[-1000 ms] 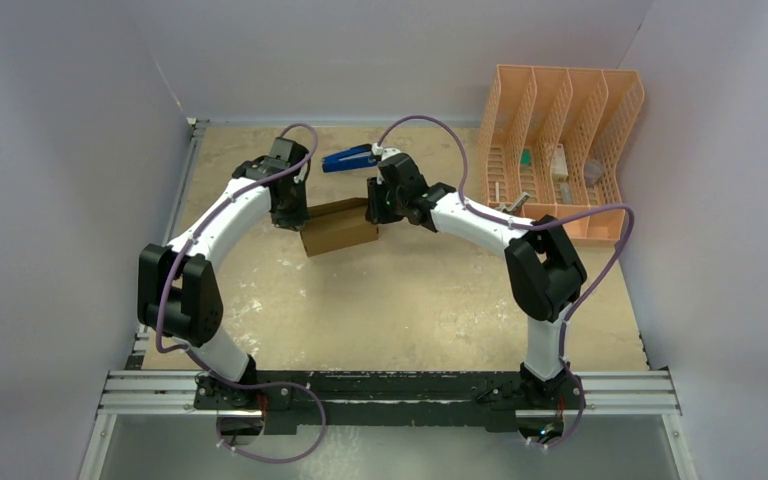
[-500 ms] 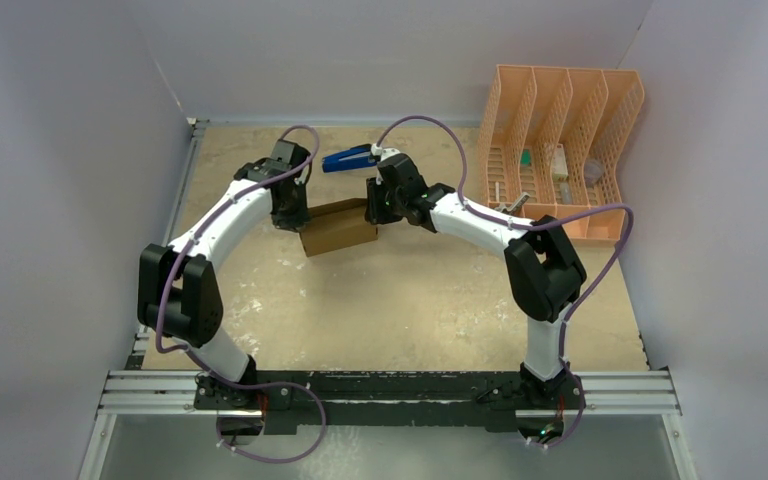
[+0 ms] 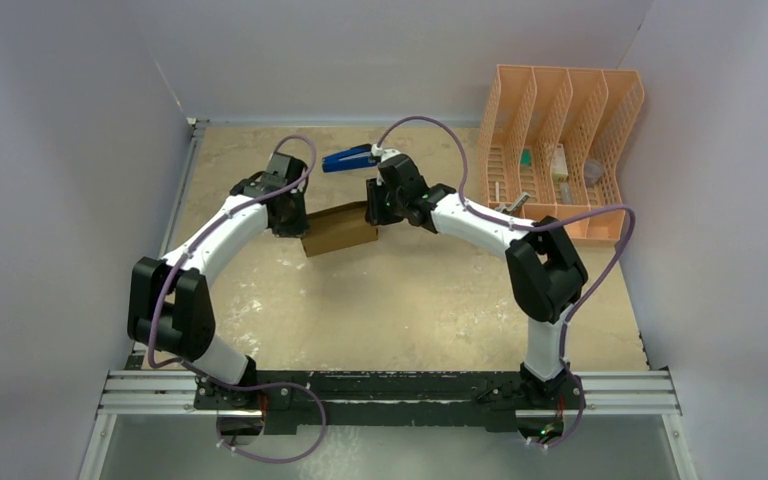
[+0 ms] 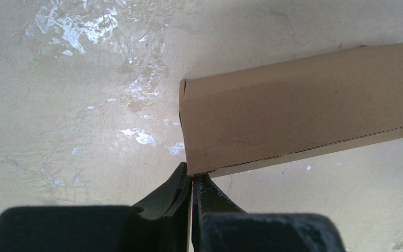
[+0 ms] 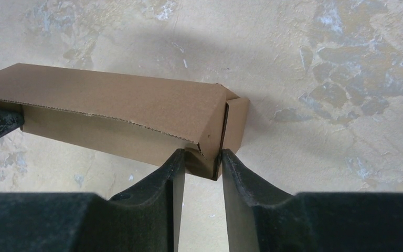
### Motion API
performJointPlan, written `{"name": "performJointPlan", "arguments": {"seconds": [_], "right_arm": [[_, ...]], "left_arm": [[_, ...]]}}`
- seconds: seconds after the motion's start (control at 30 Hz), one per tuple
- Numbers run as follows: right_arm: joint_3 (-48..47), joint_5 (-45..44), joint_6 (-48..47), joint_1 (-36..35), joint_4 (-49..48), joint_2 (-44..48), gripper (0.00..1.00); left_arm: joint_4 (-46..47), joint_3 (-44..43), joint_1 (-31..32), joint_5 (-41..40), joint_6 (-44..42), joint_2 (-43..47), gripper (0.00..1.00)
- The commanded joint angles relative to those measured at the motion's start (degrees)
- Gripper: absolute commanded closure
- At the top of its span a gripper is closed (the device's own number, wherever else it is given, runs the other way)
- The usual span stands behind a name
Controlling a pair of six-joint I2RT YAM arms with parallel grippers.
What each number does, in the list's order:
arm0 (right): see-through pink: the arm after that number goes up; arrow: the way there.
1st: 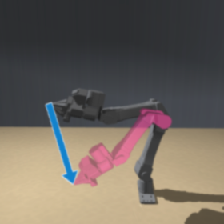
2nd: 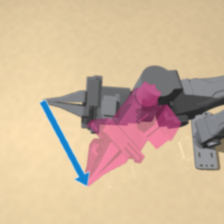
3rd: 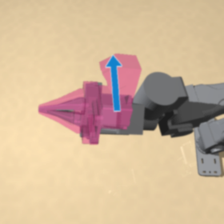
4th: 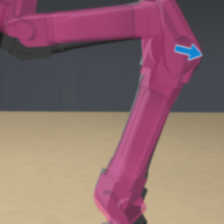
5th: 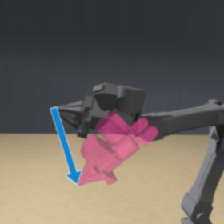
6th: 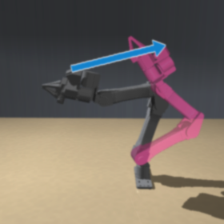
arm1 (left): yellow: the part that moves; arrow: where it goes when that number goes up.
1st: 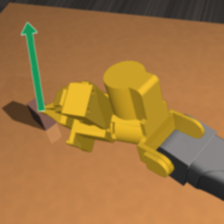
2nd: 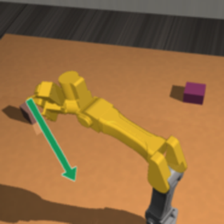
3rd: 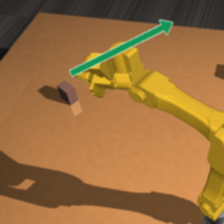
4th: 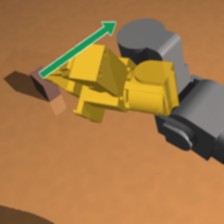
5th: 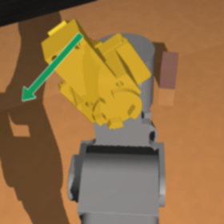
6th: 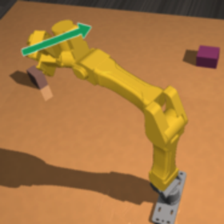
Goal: Fold the paper box
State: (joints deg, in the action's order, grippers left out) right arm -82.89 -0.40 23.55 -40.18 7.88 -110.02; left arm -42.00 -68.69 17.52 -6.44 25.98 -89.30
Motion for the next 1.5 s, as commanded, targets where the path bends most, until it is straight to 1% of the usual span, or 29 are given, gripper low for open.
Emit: {"name": "performJointPlan", "arguments": {"seconds": [0.0, 0.1, 0.17, 0.33, 0.47, 0.6, 0.7, 0.87, 1.0, 1.1, 1.27, 1.47], "right_arm": [[2.26, 1.65, -1.13, -1.40, 4.37, 3.61, 0.64], [3.18, 1.65, -2.07, -1.07, 4.93, 7.11, 0.54], [4.35, 2.64, -1.70, 0.04, 4.91, 9.34, 0.50], [7.30, 9.65, 0.54, 5.38, 3.28, 14.41, 0.38], [8.39, 15.68, 4.45, 9.46, -0.40, 17.05, 0.37], [6.02, 18.44, 9.12, 10.61, -2.68, 15.44, 0.39], [2.75, 19.03, 11.45, 10.72, -2.29, 11.93, 0.45], [-1.47, 18.58, 13.09, 10.63, -1.25, 7.47, 0.53], [-3.05, 17.18, 13.06, 10.57, -0.79, 4.73, 0.56], [-1.61, 17.02, 12.43, 10.55, -0.73, 4.18, 0.58], [4.49, 16.21, 10.55, 9.80, -2.09, 5.44, 0.62], [10.99, 14.93, 8.75, 9.27, -4.70, 6.54, 0.64]], "left_arm": [[0.33, 2.68, 0.85, 1.35, 0.66, 0.26, 1.00], [1.20, 3.28, 0.85, 1.26, 0.50, 0.35, 1.00], [1.66, 3.74, 0.83, 1.25, 0.32, 0.26, 1.00], [2.61, 4.21, 0.85, 2.12, 0.00, -0.27, 1.00], [3.20, 4.33, 0.85, 2.31, -0.75, -0.18, 1.00], [3.37, 4.47, 0.98, 2.15, -1.55, -0.17, 1.00], [3.48, 4.61, 1.48, 1.63, -1.95, -0.09, 1.00], [4.11, 4.93, 2.33, 0.93, -2.03, 0.08, 1.00], [4.72, 5.25, 2.93, 0.19, -2.16, 0.09, 1.00], [5.10, 5.30, 3.13, 0.02, -2.01, 0.05, 1.00], [6.08, 5.47, 3.53, 0.08, -1.40, -0.27, 1.00], [7.63, 5.43, 3.58, 1.37, -0.31, 0.45, 0.91]]}}
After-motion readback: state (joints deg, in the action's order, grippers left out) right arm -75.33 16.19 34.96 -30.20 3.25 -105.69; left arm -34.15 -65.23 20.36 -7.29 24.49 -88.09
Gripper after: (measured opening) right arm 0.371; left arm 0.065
